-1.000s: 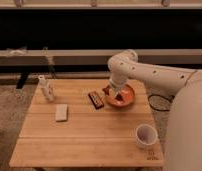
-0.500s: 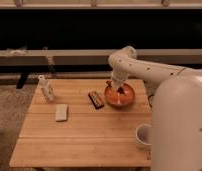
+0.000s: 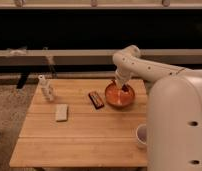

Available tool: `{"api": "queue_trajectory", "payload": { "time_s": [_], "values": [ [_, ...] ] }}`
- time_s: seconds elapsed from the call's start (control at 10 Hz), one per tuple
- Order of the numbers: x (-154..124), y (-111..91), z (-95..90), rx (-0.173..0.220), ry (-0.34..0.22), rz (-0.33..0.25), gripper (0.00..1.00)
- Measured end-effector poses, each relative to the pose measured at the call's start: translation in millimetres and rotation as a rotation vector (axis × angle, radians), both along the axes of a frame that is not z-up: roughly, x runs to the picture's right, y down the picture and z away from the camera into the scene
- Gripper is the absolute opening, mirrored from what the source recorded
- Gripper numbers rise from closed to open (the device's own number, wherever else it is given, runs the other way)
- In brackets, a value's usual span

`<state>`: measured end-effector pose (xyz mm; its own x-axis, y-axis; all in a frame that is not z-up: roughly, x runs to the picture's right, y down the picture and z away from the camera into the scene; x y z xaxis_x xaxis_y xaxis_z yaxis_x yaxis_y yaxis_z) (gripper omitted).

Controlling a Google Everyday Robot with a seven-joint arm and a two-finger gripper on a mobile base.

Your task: Place the pepper on the white sponge

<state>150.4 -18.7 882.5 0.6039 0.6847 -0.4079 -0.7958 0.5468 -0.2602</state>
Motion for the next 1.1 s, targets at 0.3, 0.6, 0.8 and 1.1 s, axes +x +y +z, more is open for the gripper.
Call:
{"api": "queue_trajectory", "payload": {
  "time_s": [0.3, 0.6, 0.8, 1.1],
  "values": [
    [10.2, 1.5, -3.4, -0.027, -0.031, 0.022, 0.80],
    [20.2, -7.6, -12.8, -0.061, -0.083, 0.046, 0.80],
    [22.8, -15.0, -25.4, -0.079, -0.141, 0.072, 0.80],
    [27.6, -17.4, -32.7, -0.094, -0.168, 0.087, 0.80]
  ]
}}
